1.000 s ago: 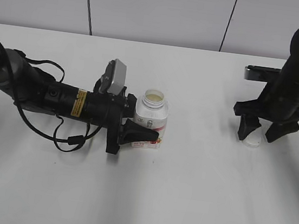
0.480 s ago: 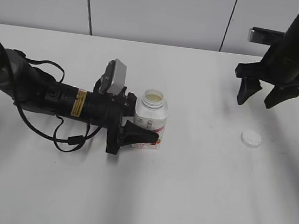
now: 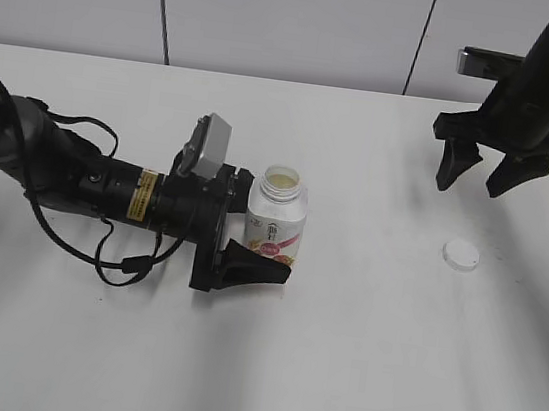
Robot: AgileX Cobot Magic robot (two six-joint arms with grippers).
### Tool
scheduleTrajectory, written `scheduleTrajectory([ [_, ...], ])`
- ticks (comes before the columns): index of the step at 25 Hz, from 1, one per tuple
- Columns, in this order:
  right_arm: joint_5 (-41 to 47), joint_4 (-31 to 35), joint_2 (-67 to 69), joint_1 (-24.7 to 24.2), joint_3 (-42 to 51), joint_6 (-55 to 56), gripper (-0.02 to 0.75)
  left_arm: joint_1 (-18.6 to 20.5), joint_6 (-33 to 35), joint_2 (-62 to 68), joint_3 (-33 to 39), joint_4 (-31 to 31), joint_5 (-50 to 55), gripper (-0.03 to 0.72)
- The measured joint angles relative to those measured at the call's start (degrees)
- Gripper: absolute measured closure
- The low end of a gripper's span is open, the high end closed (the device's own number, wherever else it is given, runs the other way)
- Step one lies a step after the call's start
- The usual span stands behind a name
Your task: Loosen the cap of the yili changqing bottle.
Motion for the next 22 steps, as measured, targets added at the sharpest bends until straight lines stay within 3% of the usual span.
scheduleTrajectory([
  [22,1.3,0.0,0.0,0.0,0.0,0.0,0.192,1.6,0.0,-5.6,0.0,-1.1,-1.3,0.091],
])
